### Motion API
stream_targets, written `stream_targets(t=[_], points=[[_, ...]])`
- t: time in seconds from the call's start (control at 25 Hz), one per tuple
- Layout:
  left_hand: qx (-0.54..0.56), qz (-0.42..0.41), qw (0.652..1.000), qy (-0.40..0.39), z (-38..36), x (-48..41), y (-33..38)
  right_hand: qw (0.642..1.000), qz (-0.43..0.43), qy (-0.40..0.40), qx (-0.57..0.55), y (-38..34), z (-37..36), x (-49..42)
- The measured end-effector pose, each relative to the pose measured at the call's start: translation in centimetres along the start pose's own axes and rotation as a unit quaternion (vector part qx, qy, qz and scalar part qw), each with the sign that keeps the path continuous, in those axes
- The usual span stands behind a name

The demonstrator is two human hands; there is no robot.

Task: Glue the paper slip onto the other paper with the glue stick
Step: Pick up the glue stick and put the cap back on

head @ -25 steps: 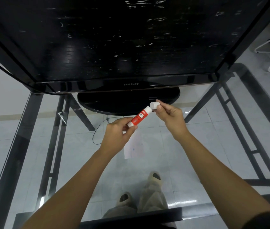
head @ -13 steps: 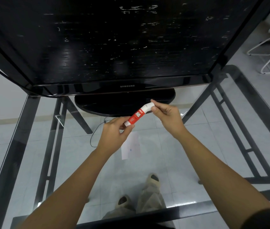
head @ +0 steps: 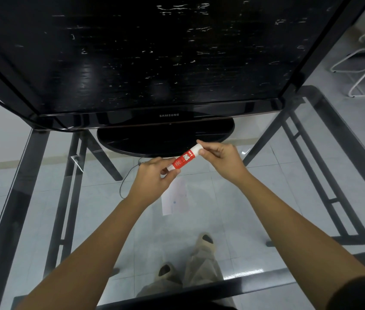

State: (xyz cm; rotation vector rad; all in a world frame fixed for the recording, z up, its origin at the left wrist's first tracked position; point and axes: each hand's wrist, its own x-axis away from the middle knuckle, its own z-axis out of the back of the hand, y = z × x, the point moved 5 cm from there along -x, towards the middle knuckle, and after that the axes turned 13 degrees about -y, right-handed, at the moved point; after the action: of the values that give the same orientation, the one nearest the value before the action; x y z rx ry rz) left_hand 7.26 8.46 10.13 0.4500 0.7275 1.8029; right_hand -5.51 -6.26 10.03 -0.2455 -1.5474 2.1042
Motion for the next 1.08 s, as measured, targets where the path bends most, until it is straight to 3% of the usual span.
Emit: stream_targets(t=[0.32, 0.48, 0.64, 0.76, 0.96, 1.08], points=[[0.060, 0.007, 0.998, 0.036, -0.9, -1.3, -0.4, 0.991, -0.058, 0.030, -0.117, 0.6, -1.1, -0.5], [0.066, 0.007, 0.998, 0.001, -2.3, -2.1, -1.4, 0.987, -0.063, 0.022, -0.147, 1.8, -1.8, -1.2], [-0.007, 0.084, 0.994, -0.072, -4.6, -1.8, -4.8, 0.993, -0.076, 0.070, -0.052, 3.3, -1.0, -1.8], [-0.062, 0.128, 0.987, -0.076, -5.4, -0.6, -7.9, 0.992, -0.086, 0.094, 0.021, 4.4, -0.8, -1.8], [-0.169, 0.224, 0.950, -0.133, -6.9, 1.6, -12.2, 0.990, -0.066, 0.086, 0.087, 5.8, -1.5, -1.5], [-0.202, 0.240, 0.937, -0.152, -7.5, 2.0, -13.1, 0.989, -0.063, 0.079, 0.111, 6.3, -1.5, -1.7]])
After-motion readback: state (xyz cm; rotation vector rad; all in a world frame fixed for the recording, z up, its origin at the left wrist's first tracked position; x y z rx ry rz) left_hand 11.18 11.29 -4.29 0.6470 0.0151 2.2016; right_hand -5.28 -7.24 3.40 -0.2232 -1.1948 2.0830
